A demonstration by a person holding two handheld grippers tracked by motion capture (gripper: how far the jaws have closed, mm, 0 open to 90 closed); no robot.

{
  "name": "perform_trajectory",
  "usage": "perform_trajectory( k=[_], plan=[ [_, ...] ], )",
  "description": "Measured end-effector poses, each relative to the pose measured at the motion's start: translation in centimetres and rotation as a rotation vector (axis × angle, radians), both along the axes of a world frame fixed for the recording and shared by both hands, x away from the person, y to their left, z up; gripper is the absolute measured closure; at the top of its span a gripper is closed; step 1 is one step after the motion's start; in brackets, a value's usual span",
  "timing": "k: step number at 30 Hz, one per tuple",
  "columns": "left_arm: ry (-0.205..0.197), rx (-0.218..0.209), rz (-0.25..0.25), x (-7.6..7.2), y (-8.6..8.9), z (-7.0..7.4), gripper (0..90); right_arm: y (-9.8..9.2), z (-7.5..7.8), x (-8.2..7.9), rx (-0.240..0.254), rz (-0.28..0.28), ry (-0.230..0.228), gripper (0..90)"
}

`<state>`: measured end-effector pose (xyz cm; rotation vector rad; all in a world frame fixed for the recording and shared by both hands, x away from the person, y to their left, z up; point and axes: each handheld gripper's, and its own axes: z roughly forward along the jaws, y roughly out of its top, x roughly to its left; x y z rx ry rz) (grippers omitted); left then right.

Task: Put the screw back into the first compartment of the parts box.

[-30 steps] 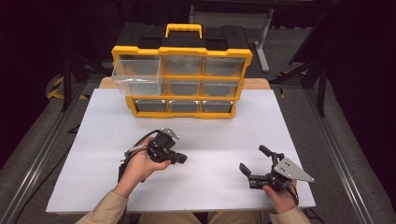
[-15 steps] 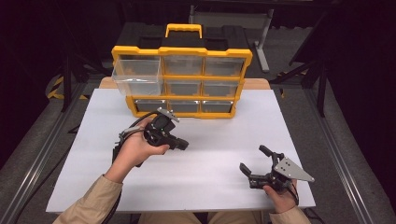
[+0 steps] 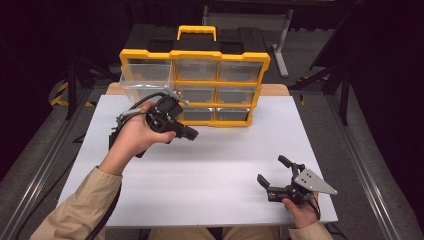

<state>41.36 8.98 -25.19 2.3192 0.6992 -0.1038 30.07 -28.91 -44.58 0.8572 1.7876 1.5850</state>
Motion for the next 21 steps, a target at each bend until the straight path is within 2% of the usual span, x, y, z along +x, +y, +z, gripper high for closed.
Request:
perform_trajectory(
  k=[2,3,4,5,8,9,10,13,15,16,19,21],
  plan=[
    [-0.011,0.005,0.002,0.3,0.1,1.5,88.1,0.0,0.0,0.0,-0.002,0.003,-0.001,2.8],
    [-0.011,0.005,0.002,0.3,0.1,1.5,88.1,0.0,0.0,0.0,-0.002,0.003,-0.001,2.8],
    [-0.018,0.003,0.007,0.3,0.1,2.2,88.1,0.0,0.0,0.0,0.0,0.002,0.002,2.8],
    [-0.044,0.001,0.022,0.6,0.4,4.1,88.0,0.1,0.0,-0.1,-0.003,0.0,-0.001,2.8],
    [-0.068,-0.001,0.048,1.0,1.0,6.1,88.0,0.1,0.0,-0.1,-0.003,0.002,-0.003,2.8],
    [-0.078,-0.003,0.074,1.5,1.4,7.3,88.1,0.1,0.0,0.0,-0.003,0.002,-0.002,2.8],
    [-0.078,-0.003,0.074,1.5,1.4,7.3,88.1,0.1,0.0,0.0,-0.003,0.002,-0.002,2.8],
    [-0.11,-0.005,0.141,2.5,2.6,9.9,88.1,0.0,0.0,0.0,0.001,0.004,-0.001,2.8],
    [-0.136,0.003,0.183,3.0,3.2,11.3,88.0,0.0,0.0,0.0,0.002,0.001,-0.002,2.8],
    [-0.152,0.021,0.209,3.4,3.6,12.0,88.0,-0.1,0.0,0.0,0.003,-0.002,-0.004,2.8],
    [-0.177,0.05,0.272,4.3,4.7,12.7,88.0,-0.1,0.1,0.0,0.001,-0.001,-0.006,2.8],
    [-0.174,0.062,0.303,5.0,5.5,12.7,88.0,-0.1,0.0,0.0,0.004,-0.001,-0.001,2.8]
  ],
)
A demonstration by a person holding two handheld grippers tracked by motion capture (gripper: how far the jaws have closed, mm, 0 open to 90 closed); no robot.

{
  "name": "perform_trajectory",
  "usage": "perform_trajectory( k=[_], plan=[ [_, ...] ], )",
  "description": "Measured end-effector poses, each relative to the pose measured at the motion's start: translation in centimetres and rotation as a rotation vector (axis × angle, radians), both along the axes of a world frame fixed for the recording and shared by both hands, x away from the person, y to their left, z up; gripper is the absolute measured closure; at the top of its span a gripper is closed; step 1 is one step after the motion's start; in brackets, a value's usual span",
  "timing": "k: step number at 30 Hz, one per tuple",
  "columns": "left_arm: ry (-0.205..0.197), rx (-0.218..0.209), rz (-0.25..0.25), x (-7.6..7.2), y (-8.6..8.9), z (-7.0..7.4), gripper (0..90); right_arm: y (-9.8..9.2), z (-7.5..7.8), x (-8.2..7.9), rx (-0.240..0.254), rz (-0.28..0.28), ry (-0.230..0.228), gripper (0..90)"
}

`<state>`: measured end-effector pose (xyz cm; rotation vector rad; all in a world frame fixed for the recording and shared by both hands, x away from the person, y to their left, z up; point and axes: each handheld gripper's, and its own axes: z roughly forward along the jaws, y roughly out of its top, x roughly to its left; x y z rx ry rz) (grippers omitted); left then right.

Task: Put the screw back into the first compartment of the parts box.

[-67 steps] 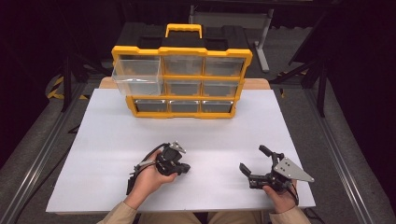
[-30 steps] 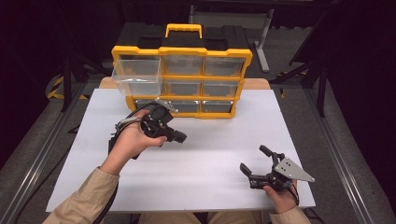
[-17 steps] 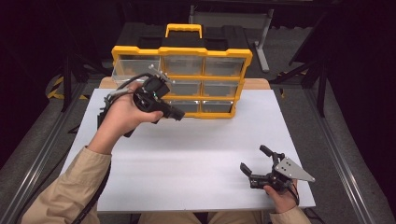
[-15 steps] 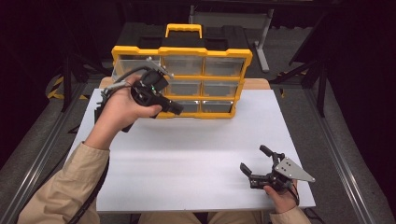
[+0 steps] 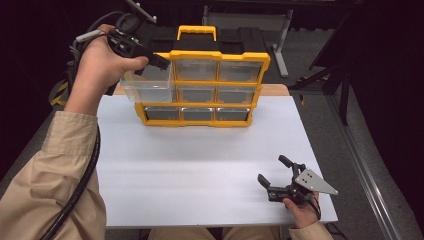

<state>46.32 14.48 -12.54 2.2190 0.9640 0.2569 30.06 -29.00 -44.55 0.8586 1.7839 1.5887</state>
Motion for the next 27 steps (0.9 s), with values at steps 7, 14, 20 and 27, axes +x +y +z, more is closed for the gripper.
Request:
perform_trajectory(
  k=[7,14,20,27],
  plan=[
    [0.024,0.001,0.104,2.2,2.2,-2.8,87.8,0.1,0.0,0.0,0.004,0.0,0.002,2.8],
    [0.04,-0.065,0.087,1.8,3.1,-3.3,72.3,0.0,0.0,0.1,0.003,0.0,-0.003,2.8],
    [0.024,-0.085,0.003,-1.6,3.1,-2.7,57.3,0.0,0.1,-0.1,-0.004,0.001,-0.005,2.8],
    [0.025,-0.077,-0.057,-4.7,3.6,-5.6,42.2,0.1,0.0,-0.1,-0.011,0.001,-0.004,2.8]
  ],
)
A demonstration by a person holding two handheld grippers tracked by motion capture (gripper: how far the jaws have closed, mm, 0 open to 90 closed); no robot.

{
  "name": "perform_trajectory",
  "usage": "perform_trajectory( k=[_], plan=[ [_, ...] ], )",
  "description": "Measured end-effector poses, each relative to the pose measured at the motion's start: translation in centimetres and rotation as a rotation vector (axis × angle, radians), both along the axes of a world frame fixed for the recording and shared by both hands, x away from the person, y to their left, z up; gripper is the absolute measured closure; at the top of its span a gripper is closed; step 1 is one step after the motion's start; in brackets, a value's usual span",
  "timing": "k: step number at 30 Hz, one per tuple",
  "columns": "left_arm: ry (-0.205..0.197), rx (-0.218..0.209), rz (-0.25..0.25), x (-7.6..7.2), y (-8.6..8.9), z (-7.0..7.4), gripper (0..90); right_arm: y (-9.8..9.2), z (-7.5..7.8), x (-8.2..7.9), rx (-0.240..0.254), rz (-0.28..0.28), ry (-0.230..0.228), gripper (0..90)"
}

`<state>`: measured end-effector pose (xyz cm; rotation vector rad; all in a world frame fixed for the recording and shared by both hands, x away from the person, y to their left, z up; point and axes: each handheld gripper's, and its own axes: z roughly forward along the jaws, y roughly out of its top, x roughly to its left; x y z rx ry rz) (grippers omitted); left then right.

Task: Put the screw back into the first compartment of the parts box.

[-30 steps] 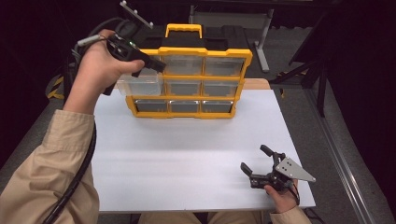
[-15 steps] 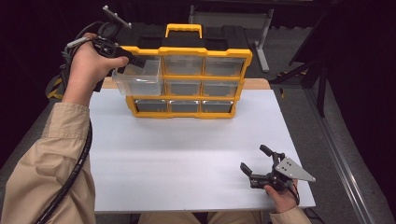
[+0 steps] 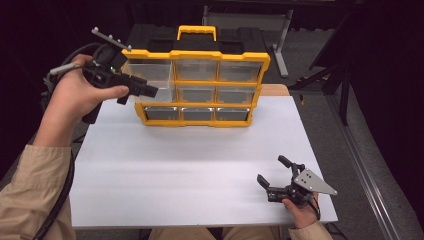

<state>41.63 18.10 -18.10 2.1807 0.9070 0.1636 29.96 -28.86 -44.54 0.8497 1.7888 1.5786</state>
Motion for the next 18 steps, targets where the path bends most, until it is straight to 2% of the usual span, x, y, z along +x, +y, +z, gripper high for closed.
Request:
perform_trajectory(
  k=[2,3,5,9,13,14,16,18],
  plan=[
    [-0.001,-0.004,-0.01,-0.6,-0.1,-1.1,40.3,0.0,0.0,0.0,0.001,0.0,-0.004,2.9],
    [-0.008,-0.009,-0.018,-1.1,-0.1,-2.1,38.8,-0.1,0.0,0.0,0.002,-0.002,-0.004,2.9],
    [0.004,-0.005,-0.029,-1.5,-0.1,-3.9,38.2,-0.1,0.0,0.0,0.005,-0.003,-0.001,2.9],
    [0.03,0.014,-0.021,-1.7,0.2,-8.2,31.7,0.0,0.0,0.0,0.0,0.0,0.0,2.9],
    [0.05,-0.007,-0.005,-1.9,0.9,-12.8,25.8,-0.1,0.0,0.0,0.003,-0.003,-0.001,2.8],
    [0.038,-0.04,0.004,-2.1,1.2,-14.2,24.0,-0.1,0.0,0.0,0.004,-0.004,-0.001,2.8],
    [0.013,-0.077,0.006,-2.6,1.8,-16.4,22.4,-0.1,0.0,0.0,0.002,-0.003,-0.003,2.8],
    [-0.028,-0.126,0.021,-3.3,2.5,-18.3,19.6,-0.1,0.0,0.0,0.002,-0.002,0.0,2.8]
  ],
)
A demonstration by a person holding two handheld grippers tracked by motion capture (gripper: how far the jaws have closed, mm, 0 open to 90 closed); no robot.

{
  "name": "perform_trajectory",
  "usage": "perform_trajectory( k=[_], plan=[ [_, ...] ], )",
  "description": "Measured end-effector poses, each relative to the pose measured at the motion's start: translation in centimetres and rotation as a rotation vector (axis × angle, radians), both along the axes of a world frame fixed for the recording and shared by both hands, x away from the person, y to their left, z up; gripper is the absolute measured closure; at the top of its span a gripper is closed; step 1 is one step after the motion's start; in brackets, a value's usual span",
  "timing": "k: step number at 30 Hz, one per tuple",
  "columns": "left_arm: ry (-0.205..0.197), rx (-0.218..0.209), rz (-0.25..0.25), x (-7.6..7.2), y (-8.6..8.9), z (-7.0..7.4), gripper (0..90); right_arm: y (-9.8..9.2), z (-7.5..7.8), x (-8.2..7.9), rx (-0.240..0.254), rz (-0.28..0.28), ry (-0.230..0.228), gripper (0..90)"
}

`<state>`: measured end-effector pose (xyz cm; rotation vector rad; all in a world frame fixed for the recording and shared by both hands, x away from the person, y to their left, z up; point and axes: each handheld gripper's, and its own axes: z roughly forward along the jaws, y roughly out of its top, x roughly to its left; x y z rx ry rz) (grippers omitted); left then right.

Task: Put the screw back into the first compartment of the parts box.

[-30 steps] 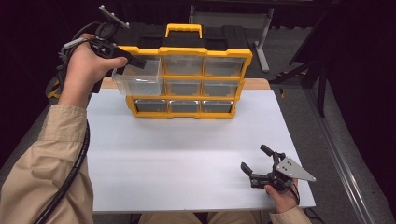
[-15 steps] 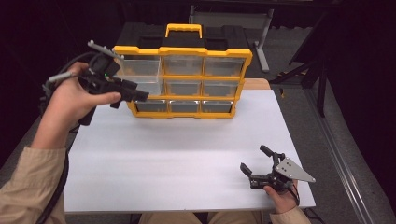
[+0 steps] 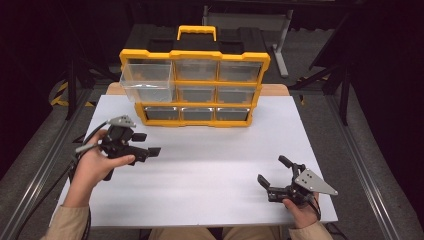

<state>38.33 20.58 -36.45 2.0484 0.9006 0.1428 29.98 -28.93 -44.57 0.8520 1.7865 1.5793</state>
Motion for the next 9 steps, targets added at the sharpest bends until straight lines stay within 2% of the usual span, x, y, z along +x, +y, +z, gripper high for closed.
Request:
perform_trajectory(
  k=[1,3,5,6,7,8,9],
  plan=[
    [-0.011,-0.028,0.007,-0.6,0.4,-1.1,17.6,0.0,0.0,0.0,0.0,0.0,0.0,2.8],
    [-0.066,-0.082,0.02,-1.6,1.5,-3.2,15.3,0.0,0.0,0.0,-0.002,0.0,-0.001,2.8],
    [-0.071,-0.158,0.06,-2.8,2.4,-5.3,10.3,0.0,0.0,0.0,0.0,0.001,0.0,2.8],
    [-0.095,-0.157,0.048,-3.2,2.9,-6.1,7.4,0.0,-0.1,0.0,-0.002,0.0,0.002,2.8],
    [-0.116,-0.137,0.036,-3.5,3.3,-6.7,3.6,0.0,-0.1,0.0,0.001,0.002,0.002,2.8],
    [-0.146,-0.11,0.051,-3.8,3.6,-7.0,2.2,0.0,0.0,0.0,-0.001,0.002,0.0,2.8],
    [-0.161,-0.116,0.062,-4.0,3.8,-7.2,2.1,0.1,0.0,0.0,-0.002,0.003,0.001,2.8]
  ],
)
